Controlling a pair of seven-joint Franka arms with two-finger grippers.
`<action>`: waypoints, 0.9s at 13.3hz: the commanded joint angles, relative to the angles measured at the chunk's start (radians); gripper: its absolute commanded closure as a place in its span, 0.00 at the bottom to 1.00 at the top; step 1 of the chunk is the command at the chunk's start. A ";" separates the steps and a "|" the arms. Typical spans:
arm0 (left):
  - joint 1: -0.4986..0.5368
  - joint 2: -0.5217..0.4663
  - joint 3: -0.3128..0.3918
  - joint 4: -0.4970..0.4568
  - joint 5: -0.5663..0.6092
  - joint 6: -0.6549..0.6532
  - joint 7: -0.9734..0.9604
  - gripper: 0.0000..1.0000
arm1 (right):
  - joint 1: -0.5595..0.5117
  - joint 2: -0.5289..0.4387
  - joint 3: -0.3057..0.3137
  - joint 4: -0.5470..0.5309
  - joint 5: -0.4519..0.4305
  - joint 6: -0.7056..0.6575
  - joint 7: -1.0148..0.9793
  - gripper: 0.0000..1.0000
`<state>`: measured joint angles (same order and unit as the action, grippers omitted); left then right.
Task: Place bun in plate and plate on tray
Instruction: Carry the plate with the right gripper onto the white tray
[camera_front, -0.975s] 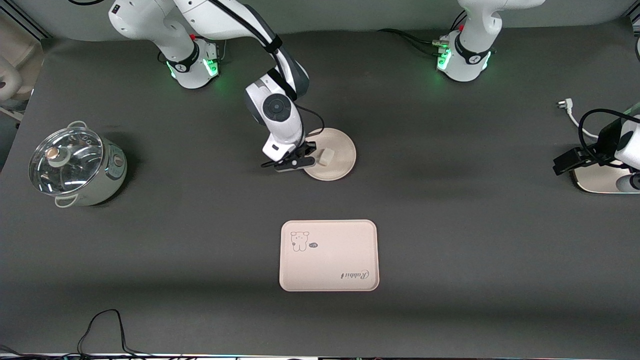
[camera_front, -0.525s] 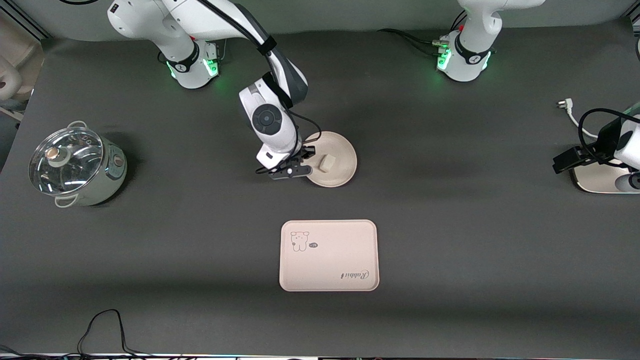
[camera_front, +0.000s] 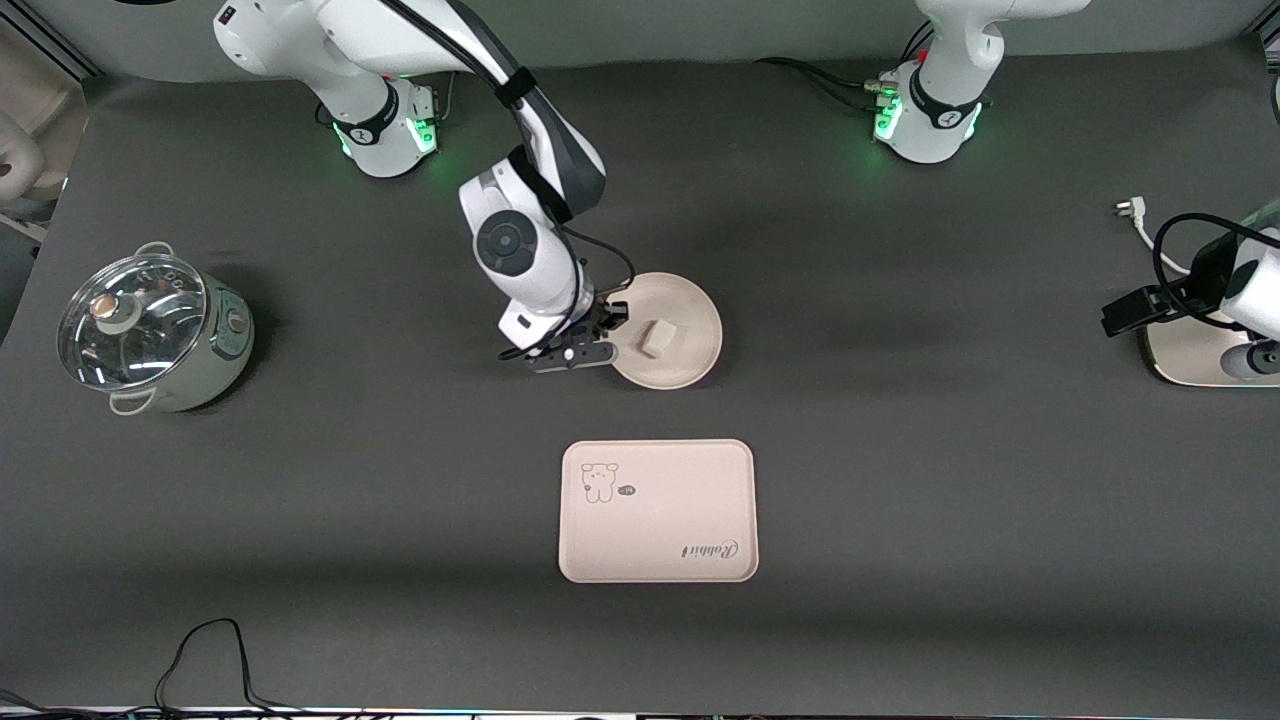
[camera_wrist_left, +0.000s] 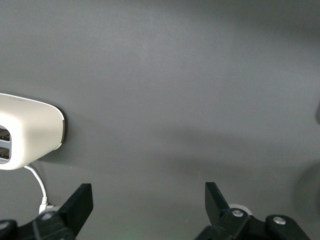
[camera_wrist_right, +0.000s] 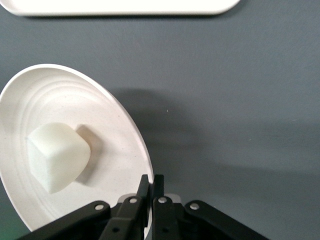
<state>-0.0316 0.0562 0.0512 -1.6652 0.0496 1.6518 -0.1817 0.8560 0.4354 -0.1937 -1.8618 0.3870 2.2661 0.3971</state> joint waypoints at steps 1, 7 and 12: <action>-0.013 -0.003 0.006 0.016 0.012 -0.026 0.015 0.00 | -0.093 -0.004 0.005 0.210 0.030 -0.243 -0.038 1.00; -0.019 -0.006 0.003 0.015 0.012 -0.029 0.015 0.00 | -0.205 0.113 0.005 0.487 0.030 -0.344 -0.041 1.00; -0.019 -0.003 0.003 0.015 0.012 -0.024 0.013 0.00 | -0.279 0.347 0.016 0.798 0.108 -0.313 -0.038 1.00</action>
<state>-0.0397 0.0562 0.0469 -1.6645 0.0498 1.6485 -0.1796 0.6225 0.6627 -0.1899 -1.2361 0.4331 1.9634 0.3772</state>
